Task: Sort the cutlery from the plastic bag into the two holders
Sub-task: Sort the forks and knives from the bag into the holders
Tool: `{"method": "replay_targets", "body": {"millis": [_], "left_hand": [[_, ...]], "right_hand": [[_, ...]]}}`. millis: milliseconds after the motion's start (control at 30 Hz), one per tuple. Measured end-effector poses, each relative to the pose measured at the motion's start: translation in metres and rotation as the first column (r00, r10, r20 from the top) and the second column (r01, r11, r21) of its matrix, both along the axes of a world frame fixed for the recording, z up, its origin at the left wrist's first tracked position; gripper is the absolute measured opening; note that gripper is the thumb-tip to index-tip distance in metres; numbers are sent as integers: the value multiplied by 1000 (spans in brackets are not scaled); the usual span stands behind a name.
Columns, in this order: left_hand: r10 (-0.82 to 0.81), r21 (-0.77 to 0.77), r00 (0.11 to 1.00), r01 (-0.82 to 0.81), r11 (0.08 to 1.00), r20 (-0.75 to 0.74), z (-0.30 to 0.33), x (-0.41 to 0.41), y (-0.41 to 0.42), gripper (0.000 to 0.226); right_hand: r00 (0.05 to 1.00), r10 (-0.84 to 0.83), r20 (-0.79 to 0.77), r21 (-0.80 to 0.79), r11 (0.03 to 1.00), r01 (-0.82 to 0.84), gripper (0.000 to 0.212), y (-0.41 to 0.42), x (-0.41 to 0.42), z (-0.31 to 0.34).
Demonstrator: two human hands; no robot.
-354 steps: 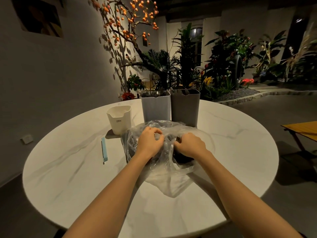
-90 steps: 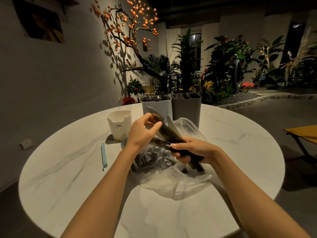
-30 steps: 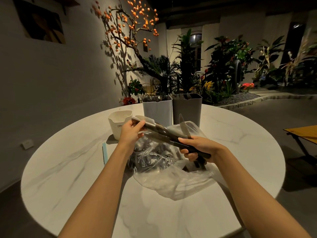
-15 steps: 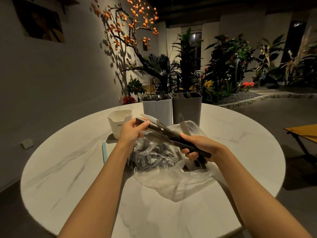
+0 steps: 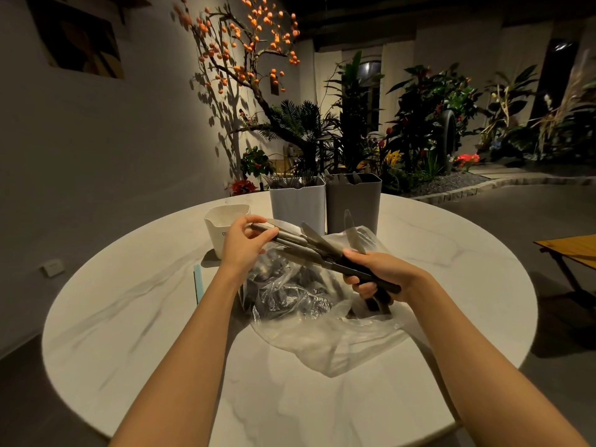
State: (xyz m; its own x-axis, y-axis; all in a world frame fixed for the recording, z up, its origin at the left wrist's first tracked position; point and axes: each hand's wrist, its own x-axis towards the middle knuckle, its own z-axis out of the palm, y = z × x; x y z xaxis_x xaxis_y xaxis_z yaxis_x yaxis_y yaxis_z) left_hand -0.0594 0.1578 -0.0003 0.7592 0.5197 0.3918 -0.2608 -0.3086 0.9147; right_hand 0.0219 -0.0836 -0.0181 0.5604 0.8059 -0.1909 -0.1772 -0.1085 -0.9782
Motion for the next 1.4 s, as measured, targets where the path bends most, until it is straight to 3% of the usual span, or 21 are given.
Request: {"method": "replay_targets", "body": {"millis": [100, 300, 367, 433, 533, 667, 800, 900, 1200, 1400], "left_hand": [[17, 101, 1000, -18, 995, 9, 1, -1, 7, 27], [-27, 27, 1000, 28, 999, -11, 2, -4, 11, 23], [-86, 92, 995, 90, 992, -50, 1, -5, 9, 14], [-90, 251, 991, 113, 962, -101, 1, -4, 5, 9], [-50, 518, 986, 128, 846, -162, -1, 0, -2, 12], [-23, 736, 979, 167, 656, -201, -11, 8, -7, 28], [120, 852, 993, -51, 522, -14, -13, 9, -3, 23], [155, 886, 987, -114, 449, 49, -11, 6, 0, 15], [183, 878, 983, -119, 464, 37, -12, 6, 2, 18], [220, 699, 972, -103, 707, -79, -14, 7, 2, 34]], "right_hand": [[1000, -7, 3, 1, 1000, 7, 31, -1, 0, 1], [997, -65, -30, 23, 998, 66, 33, -4, 3, -1], [998, -54, -23, 20, 998, 55, 32, -4, 3, -1], [999, -36, 1, 4, 999, 36, 32, -4, 3, -1], [1000, -22, -6, -3, 1000, 22, 34, -4, 3, -1], [1000, 2, 9, 29, 1000, -2, 43, -4, 2, -1], [1000, 19, 13, 22, 1000, -19, 37, -4, 3, -2], [1000, 4, 2, 21, 1000, -4, 30, -5, 3, -2], [1000, -5, 25, 3, 1000, 5, 30, -4, 4, -2], [1000, -7, 8, 14, 1000, 7, 25, -6, 3, -1]]}}
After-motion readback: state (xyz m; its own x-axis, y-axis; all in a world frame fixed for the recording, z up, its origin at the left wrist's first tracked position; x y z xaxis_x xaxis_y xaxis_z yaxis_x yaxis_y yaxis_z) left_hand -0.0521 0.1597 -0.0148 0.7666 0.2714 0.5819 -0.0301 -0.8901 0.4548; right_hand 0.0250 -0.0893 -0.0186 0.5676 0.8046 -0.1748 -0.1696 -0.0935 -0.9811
